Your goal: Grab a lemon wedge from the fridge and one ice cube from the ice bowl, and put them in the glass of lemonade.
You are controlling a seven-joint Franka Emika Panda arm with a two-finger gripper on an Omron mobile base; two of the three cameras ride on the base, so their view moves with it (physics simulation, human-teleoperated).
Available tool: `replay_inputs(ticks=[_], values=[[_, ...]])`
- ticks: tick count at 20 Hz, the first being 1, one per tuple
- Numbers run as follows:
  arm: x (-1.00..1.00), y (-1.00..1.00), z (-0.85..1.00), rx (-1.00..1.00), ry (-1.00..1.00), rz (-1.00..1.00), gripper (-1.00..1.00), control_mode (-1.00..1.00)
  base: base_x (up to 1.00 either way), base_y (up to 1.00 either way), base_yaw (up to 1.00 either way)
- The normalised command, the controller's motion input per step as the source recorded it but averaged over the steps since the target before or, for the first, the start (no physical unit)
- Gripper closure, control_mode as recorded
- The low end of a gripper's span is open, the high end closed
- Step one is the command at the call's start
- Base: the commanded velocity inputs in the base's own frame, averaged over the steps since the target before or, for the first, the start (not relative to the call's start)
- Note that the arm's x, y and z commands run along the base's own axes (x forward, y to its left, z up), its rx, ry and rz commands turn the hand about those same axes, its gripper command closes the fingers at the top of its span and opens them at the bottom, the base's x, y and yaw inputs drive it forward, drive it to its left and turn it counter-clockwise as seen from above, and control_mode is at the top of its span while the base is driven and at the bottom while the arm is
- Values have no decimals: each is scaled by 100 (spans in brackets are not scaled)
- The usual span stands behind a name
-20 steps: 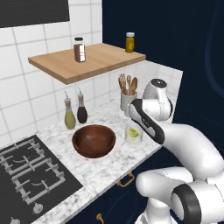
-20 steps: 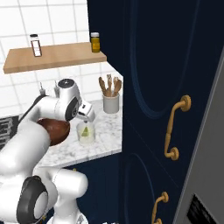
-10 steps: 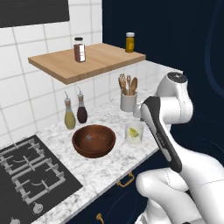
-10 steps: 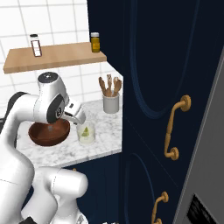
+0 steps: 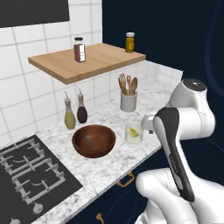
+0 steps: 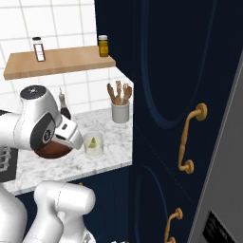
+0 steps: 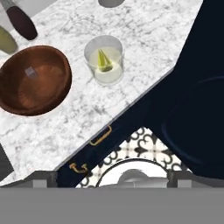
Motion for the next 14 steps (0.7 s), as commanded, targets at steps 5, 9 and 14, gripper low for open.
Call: replay_inputs(ticks=[5, 9, 14], values=[[-18, 0, 38, 0, -16, 0, -100, -100, 0, 0, 0], [13, -1, 74, 6, -23, 0, -100, -100, 0, 0, 0], [-2, 0, 66, 10, -8, 0, -100, -100, 0, 0, 0]])
